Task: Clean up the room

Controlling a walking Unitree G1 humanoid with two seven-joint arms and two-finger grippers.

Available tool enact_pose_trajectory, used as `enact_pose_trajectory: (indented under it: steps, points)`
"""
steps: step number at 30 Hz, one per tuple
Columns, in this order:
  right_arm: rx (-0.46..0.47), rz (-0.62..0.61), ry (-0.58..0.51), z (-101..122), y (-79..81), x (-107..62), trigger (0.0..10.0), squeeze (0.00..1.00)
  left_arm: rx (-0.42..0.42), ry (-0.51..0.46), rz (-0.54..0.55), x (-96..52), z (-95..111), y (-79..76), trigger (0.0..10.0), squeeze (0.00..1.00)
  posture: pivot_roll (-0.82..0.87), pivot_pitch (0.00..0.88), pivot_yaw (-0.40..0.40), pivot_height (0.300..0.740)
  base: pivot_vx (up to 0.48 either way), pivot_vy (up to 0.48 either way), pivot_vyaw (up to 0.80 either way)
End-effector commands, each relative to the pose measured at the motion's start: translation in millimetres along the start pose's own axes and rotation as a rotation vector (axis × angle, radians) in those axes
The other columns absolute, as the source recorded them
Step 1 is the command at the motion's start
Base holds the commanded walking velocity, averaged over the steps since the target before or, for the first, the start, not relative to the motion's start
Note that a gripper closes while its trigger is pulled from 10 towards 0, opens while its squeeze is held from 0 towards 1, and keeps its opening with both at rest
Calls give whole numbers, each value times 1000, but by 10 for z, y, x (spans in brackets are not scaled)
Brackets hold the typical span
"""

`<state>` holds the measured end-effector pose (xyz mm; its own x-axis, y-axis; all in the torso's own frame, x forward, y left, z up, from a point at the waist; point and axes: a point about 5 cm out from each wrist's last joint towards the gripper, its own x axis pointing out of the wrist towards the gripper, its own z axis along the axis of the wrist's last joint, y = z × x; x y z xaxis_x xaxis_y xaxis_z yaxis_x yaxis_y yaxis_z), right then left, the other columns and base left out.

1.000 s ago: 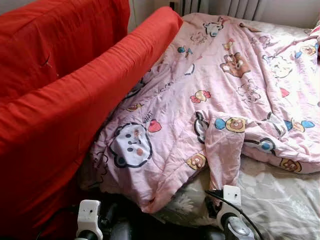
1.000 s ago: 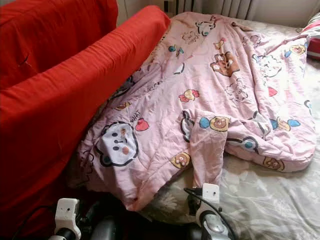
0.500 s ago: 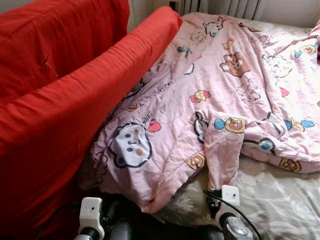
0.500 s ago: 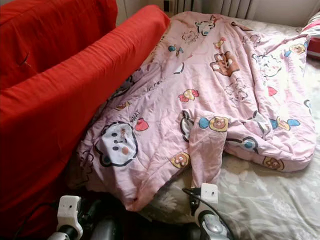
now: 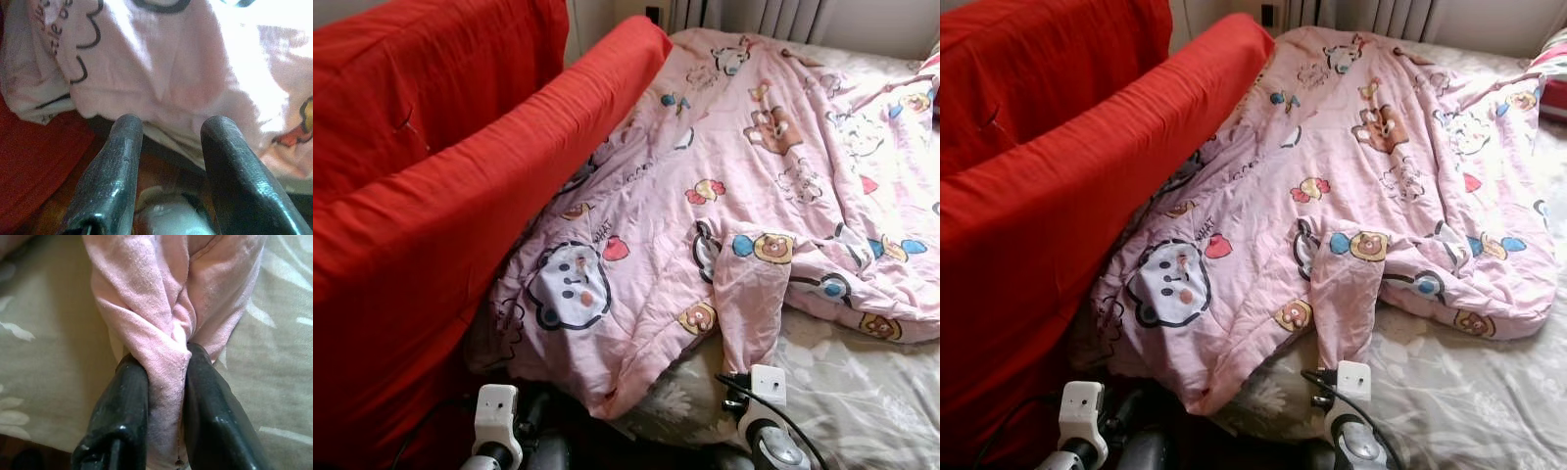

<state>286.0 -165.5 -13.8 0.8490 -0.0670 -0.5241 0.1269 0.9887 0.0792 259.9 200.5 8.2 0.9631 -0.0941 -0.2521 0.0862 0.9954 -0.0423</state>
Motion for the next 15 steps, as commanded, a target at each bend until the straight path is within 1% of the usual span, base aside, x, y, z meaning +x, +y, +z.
enact_pose_trajectory:
  steps: [1, 6, 10, 11, 12, 15]
  points:
    - [20, -16, 4, -57, -33, -22, 0, 0, -13, 39, 22, -58, -116, 23, 10000, 0, 37, 173, 1, 614, 0, 0, 0]
    - [32, -20, -30, -13, -54, -20, 0, 0, -17, 34, 20, -27, -108, -5, 10000, 0, 24, 142, -4, 614, 0, 0, 0]
    - [41, -14, -55, 22, -61, -18, 0, 0, -20, 34, 18, -1, -102, -14, 10000, 0, 17, 139, -6, 614, 0, 0, 0]
    - [38, -11, -61, 29, -60, -18, 6941, 0, -20, 34, 17, 4, -100, -15, 10000, 0, 17, 139, -6, 614, 0, 0, 0]
    - [37, -3, -78, 46, -58, -20, 10000, 0, -21, 34, 19, 14, -98, -17, 10000, 0, 14, 144, -8, 614, 0, 0, 0]
    - [47, -1, -101, 73, -62, -21, 10000, 0, -22, 33, 24, 23, -95, -16, 10000, 0, 13, 148, -8, 614, 0, 0, 0]
